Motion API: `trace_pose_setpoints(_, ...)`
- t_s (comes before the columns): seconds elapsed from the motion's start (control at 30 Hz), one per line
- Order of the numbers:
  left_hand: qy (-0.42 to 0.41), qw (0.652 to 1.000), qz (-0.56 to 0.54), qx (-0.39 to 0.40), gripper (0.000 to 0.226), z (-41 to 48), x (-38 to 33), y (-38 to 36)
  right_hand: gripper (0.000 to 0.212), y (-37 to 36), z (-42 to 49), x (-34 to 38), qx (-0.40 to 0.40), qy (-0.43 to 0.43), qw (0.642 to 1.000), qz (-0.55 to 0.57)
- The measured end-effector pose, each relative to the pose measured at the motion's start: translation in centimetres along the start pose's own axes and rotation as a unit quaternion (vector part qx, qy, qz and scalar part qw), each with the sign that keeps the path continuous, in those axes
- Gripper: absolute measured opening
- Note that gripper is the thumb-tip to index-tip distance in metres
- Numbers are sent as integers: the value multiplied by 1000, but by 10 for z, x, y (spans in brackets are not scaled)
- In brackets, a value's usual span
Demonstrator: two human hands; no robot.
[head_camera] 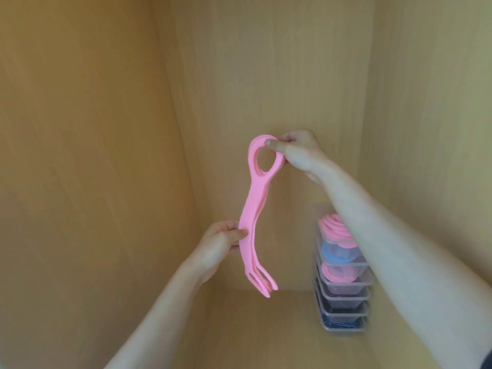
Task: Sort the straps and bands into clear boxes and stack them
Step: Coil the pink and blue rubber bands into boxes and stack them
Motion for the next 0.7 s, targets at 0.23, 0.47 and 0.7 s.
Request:
trace_pose_setpoints(0.23, -99, 992, 60, -48, 14, 3, -56, 23, 16, -26, -23, -73, 74, -178, 978, -83)
trace_pose_setpoints(0.47, -123, 979, 126, -104, 41, 12, -73, 43, 20, -87, -109, -117, 232, -386, 817, 361)
trace_pose_setpoints(0.7, -44, 985, 74, -147, 53, 19, -49, 46, 21, -133, -166, -142, 226, -420, 709, 519)
Point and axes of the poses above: each hand's wrist, its own z-axis towards the middle knuckle, its own y-axis out of the back of the hand, x = y × z, the point moved 1 cm from there along z, towards the middle knuckle, and after that the axes turned 7 degrees about -y, right-handed, at the moved point
